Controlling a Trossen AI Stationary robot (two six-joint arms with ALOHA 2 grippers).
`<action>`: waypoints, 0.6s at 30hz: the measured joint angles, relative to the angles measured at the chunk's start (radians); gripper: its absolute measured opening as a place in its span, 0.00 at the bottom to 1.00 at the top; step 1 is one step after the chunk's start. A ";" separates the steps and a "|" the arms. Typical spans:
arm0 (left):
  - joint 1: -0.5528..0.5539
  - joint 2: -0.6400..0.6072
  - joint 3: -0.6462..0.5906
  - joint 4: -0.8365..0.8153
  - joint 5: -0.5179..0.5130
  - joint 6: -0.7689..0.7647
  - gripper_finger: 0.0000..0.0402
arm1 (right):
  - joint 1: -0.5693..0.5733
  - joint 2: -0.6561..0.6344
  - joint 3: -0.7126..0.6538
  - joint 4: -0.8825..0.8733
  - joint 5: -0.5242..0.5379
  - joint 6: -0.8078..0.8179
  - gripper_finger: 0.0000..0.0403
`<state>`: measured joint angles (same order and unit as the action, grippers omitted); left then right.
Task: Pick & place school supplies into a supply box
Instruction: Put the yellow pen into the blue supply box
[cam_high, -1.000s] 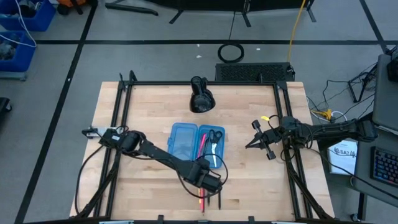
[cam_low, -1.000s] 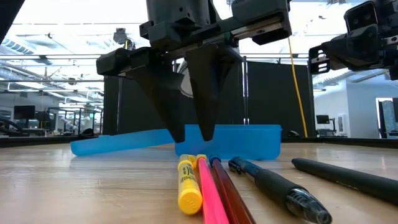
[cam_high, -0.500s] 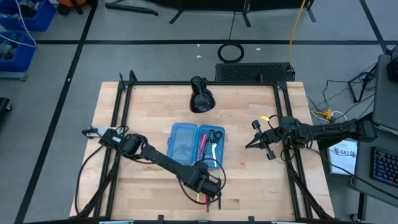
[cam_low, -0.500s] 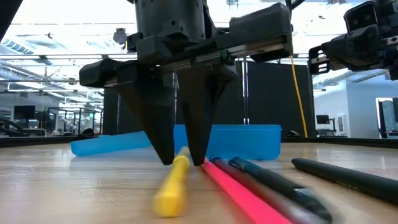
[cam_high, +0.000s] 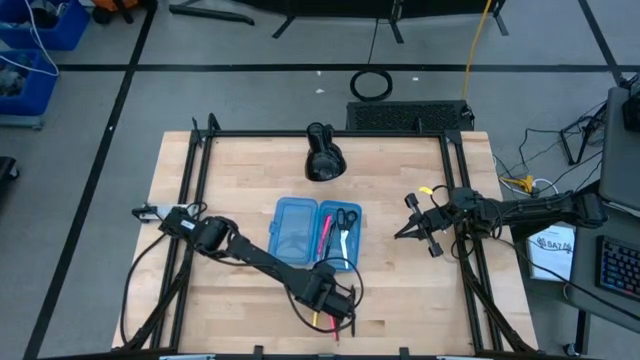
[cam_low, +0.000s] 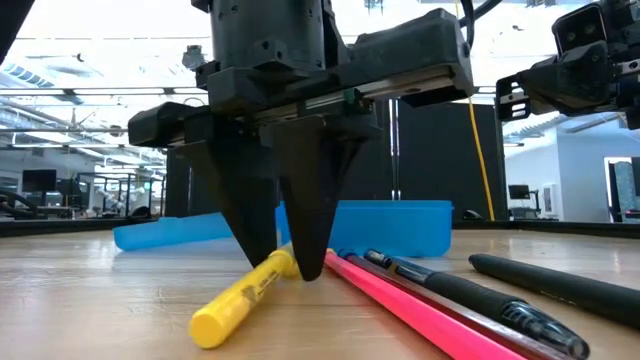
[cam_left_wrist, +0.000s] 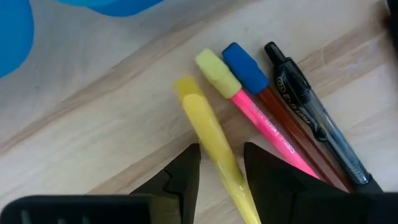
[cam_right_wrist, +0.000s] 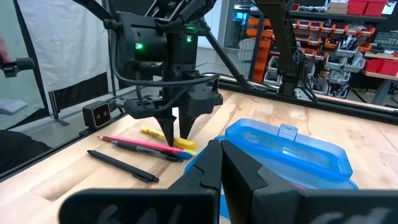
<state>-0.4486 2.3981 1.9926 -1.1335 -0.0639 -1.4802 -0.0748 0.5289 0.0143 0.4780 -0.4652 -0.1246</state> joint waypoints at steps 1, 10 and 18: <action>0.001 0.000 0.000 -0.001 0.002 0.009 0.33 | 0.000 0.000 0.000 0.000 0.000 0.000 0.00; 0.019 0.002 -0.003 0.032 -0.009 0.058 0.16 | 0.000 0.000 0.000 0.000 0.000 0.000 0.00; 0.020 0.002 -0.003 0.043 -0.022 0.077 0.10 | 0.000 0.000 0.000 -0.001 0.000 0.000 0.00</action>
<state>-0.4286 2.4001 1.9896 -1.0905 -0.0863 -1.4034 -0.0748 0.5289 0.0143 0.4774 -0.4652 -0.1246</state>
